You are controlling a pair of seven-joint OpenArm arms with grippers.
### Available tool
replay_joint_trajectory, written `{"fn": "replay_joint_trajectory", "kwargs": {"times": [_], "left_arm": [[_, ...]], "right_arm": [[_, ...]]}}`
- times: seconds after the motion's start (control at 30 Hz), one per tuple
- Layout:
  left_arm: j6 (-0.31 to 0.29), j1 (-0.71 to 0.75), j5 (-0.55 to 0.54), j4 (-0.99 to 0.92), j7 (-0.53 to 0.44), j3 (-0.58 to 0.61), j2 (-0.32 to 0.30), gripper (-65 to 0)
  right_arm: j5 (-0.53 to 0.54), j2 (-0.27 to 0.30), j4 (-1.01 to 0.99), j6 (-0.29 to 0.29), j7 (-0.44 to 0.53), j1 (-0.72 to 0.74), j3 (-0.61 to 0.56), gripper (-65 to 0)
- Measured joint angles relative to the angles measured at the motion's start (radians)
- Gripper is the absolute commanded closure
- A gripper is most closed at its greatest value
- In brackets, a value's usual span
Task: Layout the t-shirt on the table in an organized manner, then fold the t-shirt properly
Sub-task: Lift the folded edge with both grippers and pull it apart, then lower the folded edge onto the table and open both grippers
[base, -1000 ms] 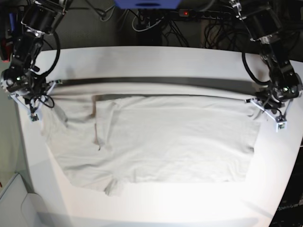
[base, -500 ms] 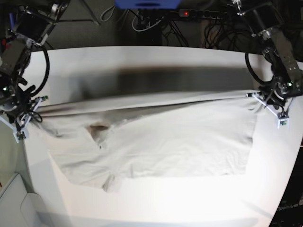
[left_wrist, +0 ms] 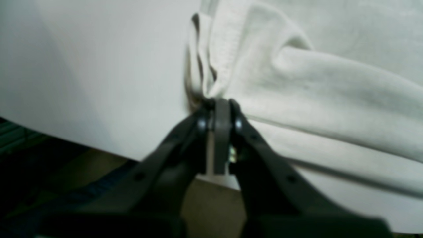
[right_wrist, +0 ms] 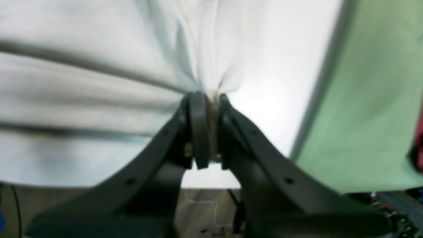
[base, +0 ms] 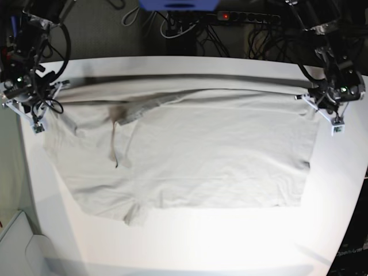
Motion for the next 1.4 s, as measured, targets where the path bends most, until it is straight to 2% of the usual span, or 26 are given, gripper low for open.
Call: {"fn": "replay_joint_trajectory", "kwargs": {"times": [0.13, 0.57, 1.1, 1.23, 1.33, 1.4], "left_arm": [[0.000, 0.032, 0.003, -0.002, -0.010, 0.000, 0.003, 0.0], [0.001, 0.092, 0.006, -0.001, -0.018, 0.000, 0.012, 0.0], [0.000, 0.096, 0.007, 0.001, -0.021, 0.000, 0.011, 0.0], [0.000, 0.097, 0.007, 0.001, -0.021, 0.000, 0.011, -1.5], [0.001, 0.108, 0.006, 0.004, -0.022, 0.000, 0.010, -11.6], [0.005, 0.114, 0.011, 0.006, -0.029, -0.002, 0.008, -21.1]], "right_arm": [[-0.007, 0.000, 0.000, 0.000, 0.069, -0.056, 0.000, 0.0], [-0.006, 0.000, 0.000, 0.000, 0.087, -0.138, 0.002, 0.0], [-0.007, -0.001, 0.000, 0.000, 0.087, -0.146, 0.000, -0.2], [-0.007, -0.001, 0.000, 0.000, 0.087, -0.146, 0.000, -9.5], [-0.010, 0.000, 0.000, -0.001, 0.087, -0.146, 0.001, -21.8], [-0.010, 0.000, 0.001, -0.001, 0.087, -0.145, 0.004, -29.0]]}}
